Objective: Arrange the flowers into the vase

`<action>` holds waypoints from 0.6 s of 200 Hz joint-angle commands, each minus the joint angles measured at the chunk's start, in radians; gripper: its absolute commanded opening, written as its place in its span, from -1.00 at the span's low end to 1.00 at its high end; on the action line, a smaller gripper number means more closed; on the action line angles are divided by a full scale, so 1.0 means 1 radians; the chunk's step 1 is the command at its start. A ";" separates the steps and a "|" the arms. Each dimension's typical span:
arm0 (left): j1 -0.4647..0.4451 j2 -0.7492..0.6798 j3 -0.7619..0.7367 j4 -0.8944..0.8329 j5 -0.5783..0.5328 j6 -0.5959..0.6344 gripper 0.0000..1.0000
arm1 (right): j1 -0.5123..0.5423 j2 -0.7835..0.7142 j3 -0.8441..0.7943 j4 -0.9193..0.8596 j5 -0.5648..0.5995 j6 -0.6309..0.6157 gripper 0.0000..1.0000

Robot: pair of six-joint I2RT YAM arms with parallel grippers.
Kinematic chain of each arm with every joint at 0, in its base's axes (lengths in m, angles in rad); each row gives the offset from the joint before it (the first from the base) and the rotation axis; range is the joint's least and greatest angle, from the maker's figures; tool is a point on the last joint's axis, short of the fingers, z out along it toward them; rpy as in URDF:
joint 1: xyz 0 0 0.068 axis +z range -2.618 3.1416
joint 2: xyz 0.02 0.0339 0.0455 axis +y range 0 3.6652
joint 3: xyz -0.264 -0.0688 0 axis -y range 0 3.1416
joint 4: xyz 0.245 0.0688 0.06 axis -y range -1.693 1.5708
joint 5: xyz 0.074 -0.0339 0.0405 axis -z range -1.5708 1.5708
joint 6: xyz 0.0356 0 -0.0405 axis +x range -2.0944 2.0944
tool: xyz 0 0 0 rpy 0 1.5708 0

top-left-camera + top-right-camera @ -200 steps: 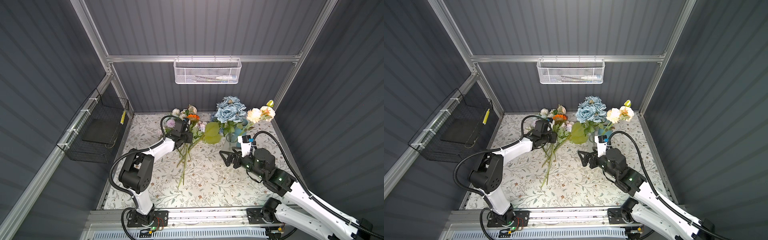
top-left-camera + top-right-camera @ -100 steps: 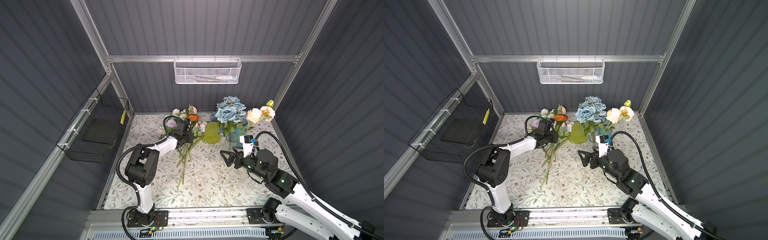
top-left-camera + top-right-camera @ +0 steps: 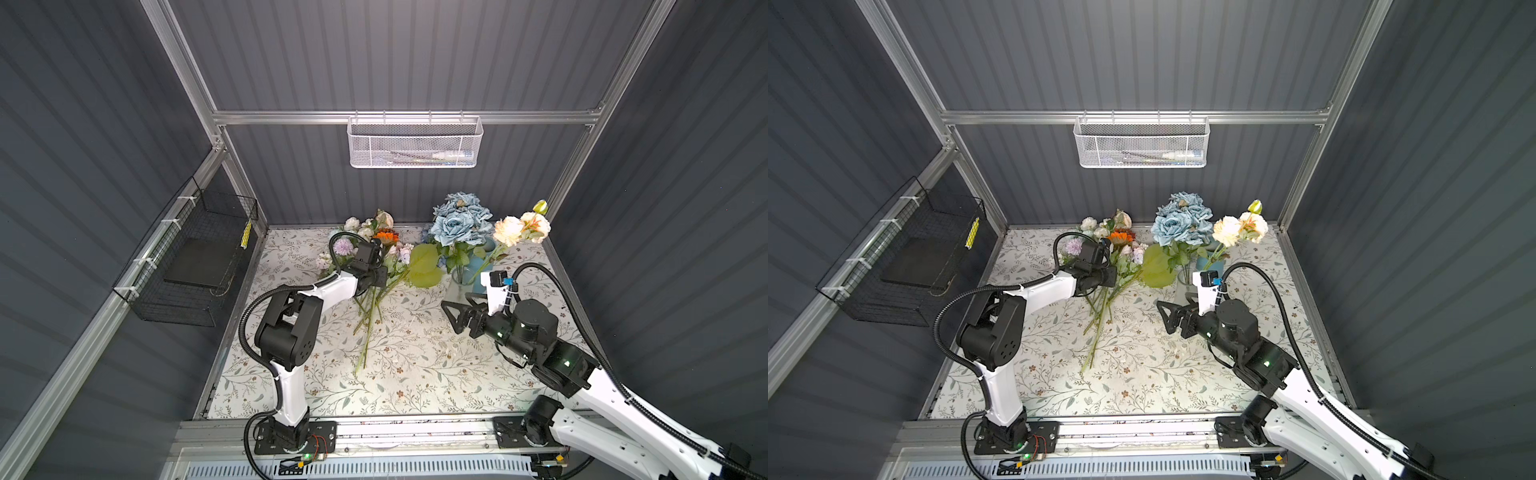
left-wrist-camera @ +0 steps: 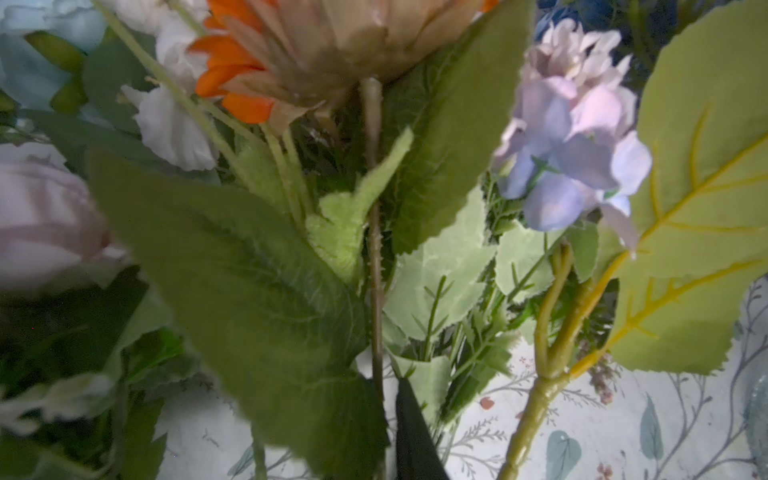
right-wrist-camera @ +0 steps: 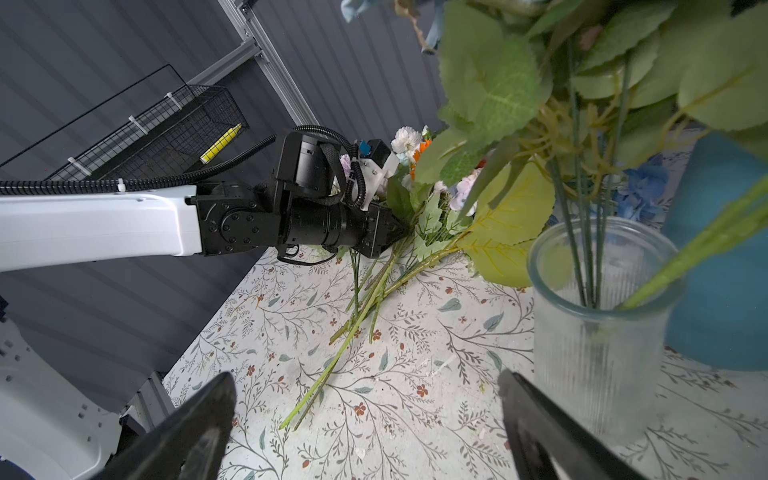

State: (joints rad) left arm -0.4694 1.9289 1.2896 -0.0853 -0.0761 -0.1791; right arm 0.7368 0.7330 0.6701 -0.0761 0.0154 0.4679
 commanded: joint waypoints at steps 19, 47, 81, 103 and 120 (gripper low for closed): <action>-0.002 -0.012 0.012 -0.026 0.018 0.000 -1.00 | 0.007 -0.004 0.015 0.001 0.010 -0.002 0.98; -0.002 -0.067 -0.006 -0.025 0.025 -0.019 -1.00 | 0.009 0.005 0.021 0.005 0.003 -0.005 0.98; -0.002 -0.176 -0.049 0.005 0.047 -0.059 -1.00 | 0.011 0.010 0.025 0.009 0.005 -0.011 0.98; -0.002 -0.240 -0.076 0.016 0.059 -0.082 -1.00 | 0.012 0.015 0.028 0.012 0.003 -0.013 0.98; -0.002 -0.280 -0.098 0.025 0.064 -0.098 -1.00 | 0.014 0.023 0.031 0.018 -0.003 -0.014 0.98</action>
State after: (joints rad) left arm -0.4694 1.7058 1.2282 -0.0792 -0.0383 -0.2382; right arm 0.7433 0.7498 0.6701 -0.0746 0.0147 0.4664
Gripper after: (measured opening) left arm 0.047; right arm 0.989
